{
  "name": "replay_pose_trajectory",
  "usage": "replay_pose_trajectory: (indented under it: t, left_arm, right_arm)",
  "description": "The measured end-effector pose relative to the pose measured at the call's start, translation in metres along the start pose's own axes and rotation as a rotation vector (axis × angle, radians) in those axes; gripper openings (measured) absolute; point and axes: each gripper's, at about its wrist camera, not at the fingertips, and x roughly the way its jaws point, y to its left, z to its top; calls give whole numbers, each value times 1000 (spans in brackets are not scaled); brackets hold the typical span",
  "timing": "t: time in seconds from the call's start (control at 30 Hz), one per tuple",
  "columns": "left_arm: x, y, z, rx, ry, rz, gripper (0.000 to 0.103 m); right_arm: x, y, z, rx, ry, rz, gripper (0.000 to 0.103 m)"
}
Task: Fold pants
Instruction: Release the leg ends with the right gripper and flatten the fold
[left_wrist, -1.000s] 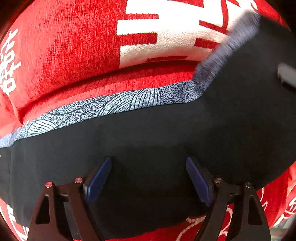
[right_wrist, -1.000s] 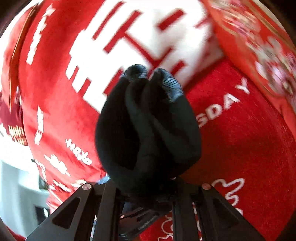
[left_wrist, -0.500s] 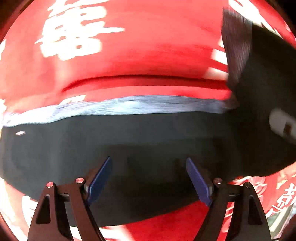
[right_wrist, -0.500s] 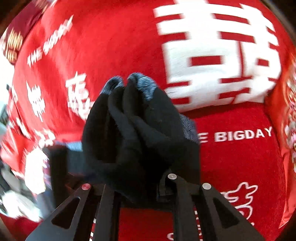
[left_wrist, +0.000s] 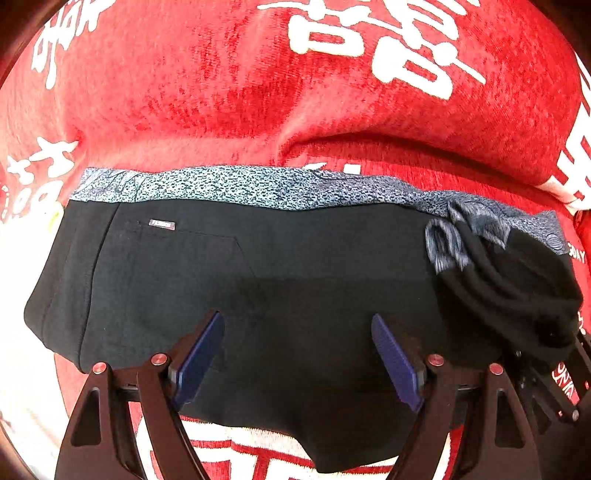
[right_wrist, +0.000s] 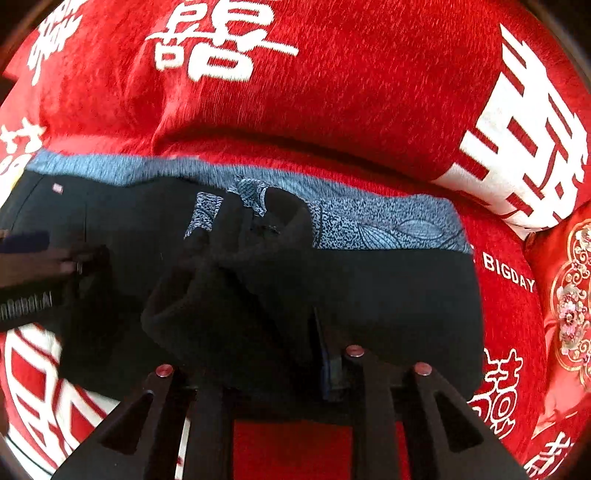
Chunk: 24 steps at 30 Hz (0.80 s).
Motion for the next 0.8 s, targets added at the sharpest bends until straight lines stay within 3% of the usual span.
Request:
replay_pose_trajectory:
  t: [0.03,0.07,0.17,0.27,0.37,0.5,0.67,0.8]
  left_arm:
    - [-1,-6,6,-4,1,-8,83]
    - [-3,-6,6,-2,-1,-15,83]
    - [-17,-14,7,13,-13,-17,83]
    - [-17,-13,8,4,-2,-23,83]
    - [-26,-10,9,-5,4,-56,83]
    - [-44,-20,13,32,3,-148,83]
    - [-52,-59,16,115,71,-354,83]
    - [-45,-95,11,196,111,-394,83]
  right_arm:
    - [0,1,6,8,0,0,26]
    - [-2,4,13,16,0,10,33]
    - [-14,18,14,-53,-16,102,71]
    - [-39,29,-2,-159,-74,177,71]
    - [-63,13,-9,-152,-119,291,71]
    - [-68,-50,-19,57,-75,328,71]
    - [-53,-129,-37,308,18,278,71]
    - [-40,-166,-46,420,60,296,71]
